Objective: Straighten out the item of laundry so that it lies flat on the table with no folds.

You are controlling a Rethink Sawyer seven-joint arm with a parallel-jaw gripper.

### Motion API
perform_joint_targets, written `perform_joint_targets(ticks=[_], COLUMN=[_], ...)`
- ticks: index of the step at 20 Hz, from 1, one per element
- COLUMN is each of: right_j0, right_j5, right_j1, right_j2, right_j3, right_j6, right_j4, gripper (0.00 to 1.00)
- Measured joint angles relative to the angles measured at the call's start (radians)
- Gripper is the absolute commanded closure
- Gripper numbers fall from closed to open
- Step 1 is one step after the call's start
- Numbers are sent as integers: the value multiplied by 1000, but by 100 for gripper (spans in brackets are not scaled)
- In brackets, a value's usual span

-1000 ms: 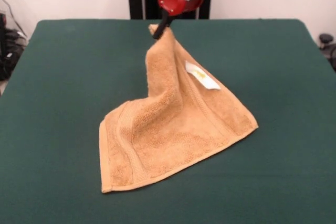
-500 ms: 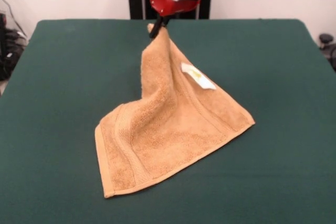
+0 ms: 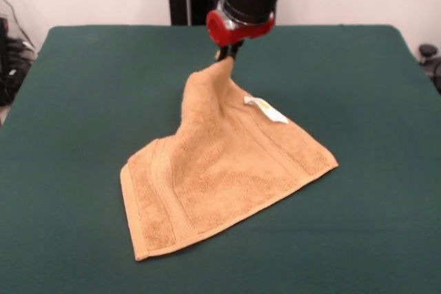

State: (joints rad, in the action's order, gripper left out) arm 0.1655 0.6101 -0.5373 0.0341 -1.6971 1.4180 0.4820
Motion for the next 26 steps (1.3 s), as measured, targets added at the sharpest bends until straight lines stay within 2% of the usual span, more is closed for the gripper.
perform_joint_targets(ticks=[9, 15, 23, 24, 26], right_j0=[54, 69, 53, 42, 41], right_j5=[-173, -211, -218, -230, -231], right_j1=[67, 70, 70, 70, 70], right_j2=[66, 102, 112, 112, 112], right_j3=[-80, -117, -119, -120, -120], right_j6=[0, 0, 0, 0, 0], right_j4=[-146, -193, -199, -199, -199], gripper=[100, 100, 100, 0, 0])
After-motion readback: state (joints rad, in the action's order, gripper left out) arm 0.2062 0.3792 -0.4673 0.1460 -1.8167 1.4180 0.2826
